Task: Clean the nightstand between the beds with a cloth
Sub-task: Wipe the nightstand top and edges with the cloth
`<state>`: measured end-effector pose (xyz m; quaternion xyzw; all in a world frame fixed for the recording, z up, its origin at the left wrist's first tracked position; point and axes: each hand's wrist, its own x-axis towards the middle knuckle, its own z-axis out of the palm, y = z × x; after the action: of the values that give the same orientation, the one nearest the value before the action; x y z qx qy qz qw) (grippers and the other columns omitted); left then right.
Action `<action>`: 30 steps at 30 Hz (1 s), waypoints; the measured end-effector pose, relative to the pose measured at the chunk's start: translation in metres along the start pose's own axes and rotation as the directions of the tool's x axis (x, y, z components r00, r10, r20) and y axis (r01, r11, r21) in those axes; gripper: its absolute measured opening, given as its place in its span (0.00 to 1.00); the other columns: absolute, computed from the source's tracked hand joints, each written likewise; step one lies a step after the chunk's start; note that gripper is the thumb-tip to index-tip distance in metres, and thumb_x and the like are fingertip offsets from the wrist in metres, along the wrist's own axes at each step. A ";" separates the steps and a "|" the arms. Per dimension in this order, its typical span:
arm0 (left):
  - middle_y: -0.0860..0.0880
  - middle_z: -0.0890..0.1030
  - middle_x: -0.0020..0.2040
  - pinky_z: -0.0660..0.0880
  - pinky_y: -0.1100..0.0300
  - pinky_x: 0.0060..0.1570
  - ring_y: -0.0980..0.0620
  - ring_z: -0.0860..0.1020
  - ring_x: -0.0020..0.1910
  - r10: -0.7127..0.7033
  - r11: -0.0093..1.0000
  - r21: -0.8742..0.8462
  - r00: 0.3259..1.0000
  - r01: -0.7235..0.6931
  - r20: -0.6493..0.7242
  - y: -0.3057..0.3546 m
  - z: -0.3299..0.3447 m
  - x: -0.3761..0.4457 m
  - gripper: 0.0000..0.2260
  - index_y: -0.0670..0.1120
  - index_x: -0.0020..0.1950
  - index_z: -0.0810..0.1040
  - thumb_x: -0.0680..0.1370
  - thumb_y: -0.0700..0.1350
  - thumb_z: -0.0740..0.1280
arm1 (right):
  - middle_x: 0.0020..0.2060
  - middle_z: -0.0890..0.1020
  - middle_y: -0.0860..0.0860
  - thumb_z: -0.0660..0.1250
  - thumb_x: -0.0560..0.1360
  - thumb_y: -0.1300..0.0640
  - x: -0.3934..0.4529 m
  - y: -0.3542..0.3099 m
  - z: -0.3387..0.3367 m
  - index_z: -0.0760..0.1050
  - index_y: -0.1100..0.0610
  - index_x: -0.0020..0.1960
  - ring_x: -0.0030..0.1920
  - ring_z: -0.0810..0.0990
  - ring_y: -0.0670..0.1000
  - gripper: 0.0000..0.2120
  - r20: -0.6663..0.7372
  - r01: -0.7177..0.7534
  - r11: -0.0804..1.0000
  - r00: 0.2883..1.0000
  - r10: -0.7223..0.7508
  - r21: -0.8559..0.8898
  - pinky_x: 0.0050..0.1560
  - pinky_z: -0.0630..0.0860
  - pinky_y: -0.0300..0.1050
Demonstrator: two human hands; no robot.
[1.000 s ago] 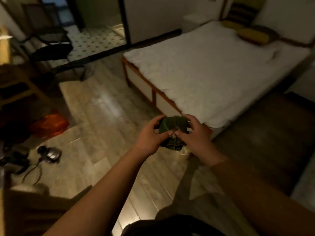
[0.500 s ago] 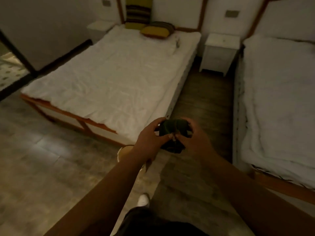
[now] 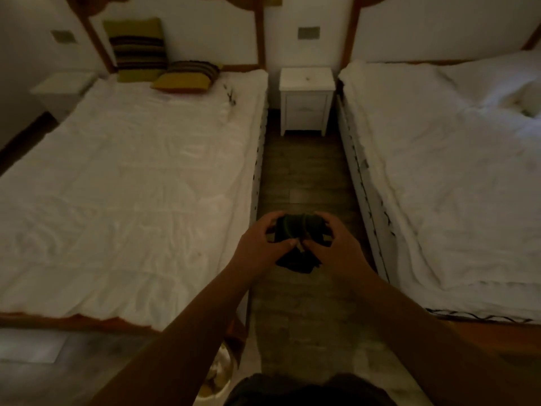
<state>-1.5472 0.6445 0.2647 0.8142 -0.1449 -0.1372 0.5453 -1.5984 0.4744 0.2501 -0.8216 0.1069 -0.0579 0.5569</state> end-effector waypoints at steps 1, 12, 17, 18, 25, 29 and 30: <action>0.62 0.75 0.55 0.75 0.45 0.61 0.57 0.74 0.60 0.006 1.000 0.000 1.000 -0.006 0.013 0.002 -0.002 0.015 0.22 0.63 0.61 0.69 0.73 0.46 0.73 | 0.51 0.73 0.34 0.73 0.72 0.53 0.014 0.000 -0.002 0.68 0.39 0.60 0.57 0.72 0.41 0.22 -0.002 -0.008 1.000 1.000 0.008 0.008 0.57 0.73 0.42; 0.60 0.75 0.56 0.73 0.56 0.58 0.61 0.73 0.57 -0.019 1.000 -0.012 0.999 0.019 0.048 0.006 0.023 0.224 0.22 0.59 0.62 0.71 0.73 0.45 0.73 | 0.56 0.73 0.39 0.73 0.72 0.53 0.215 0.047 -0.051 0.66 0.42 0.67 0.59 0.72 0.42 0.27 -0.011 -0.039 0.999 0.999 0.039 -0.002 0.54 0.71 0.38; 0.62 0.75 0.54 0.71 0.68 0.48 0.65 0.74 0.53 -0.024 0.999 -0.023 0.999 0.025 0.035 0.033 0.041 0.329 0.22 0.59 0.62 0.71 0.73 0.43 0.73 | 0.51 0.73 0.34 0.73 0.71 0.53 0.325 0.055 -0.094 0.68 0.39 0.63 0.54 0.75 0.39 0.25 0.027 -0.014 1.000 1.000 0.014 0.018 0.51 0.75 0.38; 0.61 0.75 0.54 0.72 0.68 0.47 0.64 0.74 0.53 -0.015 1.000 -0.023 1.000 0.015 0.027 0.039 0.042 0.350 0.22 0.60 0.61 0.71 0.73 0.43 0.73 | 0.52 0.73 0.34 0.74 0.71 0.53 0.347 0.054 -0.103 0.68 0.39 0.62 0.55 0.75 0.39 0.25 0.033 -0.001 1.000 0.999 0.001 0.011 0.52 0.76 0.38; 0.57 0.75 0.56 0.77 0.70 0.40 0.61 0.75 0.53 0.000 0.995 -0.099 1.000 -0.002 -0.016 0.053 0.035 0.473 0.22 0.59 0.62 0.71 0.73 0.42 0.73 | 0.58 0.74 0.43 0.74 0.71 0.54 0.485 0.048 -0.129 0.68 0.45 0.66 0.58 0.75 0.45 0.27 0.071 0.021 1.000 0.997 -0.022 0.007 0.54 0.76 0.43; 0.57 0.75 0.56 0.79 0.61 0.49 0.57 0.76 0.56 -0.008 0.992 -0.127 1.000 0.008 -0.004 0.041 0.024 0.554 0.22 0.64 0.58 0.71 0.73 0.42 0.73 | 0.52 0.73 0.34 0.74 0.71 0.54 0.563 0.051 -0.123 0.69 0.36 0.59 0.56 0.74 0.40 0.24 0.083 0.034 0.999 0.996 -0.036 0.025 0.54 0.76 0.43; 0.57 0.75 0.56 0.79 0.63 0.46 0.58 0.76 0.55 -0.015 0.991 -0.133 1.000 0.014 -0.005 0.035 0.019 0.577 0.22 0.64 0.58 0.71 0.73 0.42 0.73 | 0.52 0.73 0.33 0.74 0.71 0.55 0.586 0.054 -0.120 0.69 0.35 0.58 0.57 0.74 0.41 0.24 0.080 0.038 0.999 0.996 -0.040 0.025 0.55 0.77 0.46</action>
<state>-1.0260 0.3932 0.2522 0.7775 -0.1279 -0.1481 0.5977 -1.0612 0.2060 0.2310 -0.8186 0.0675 -0.0369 0.5692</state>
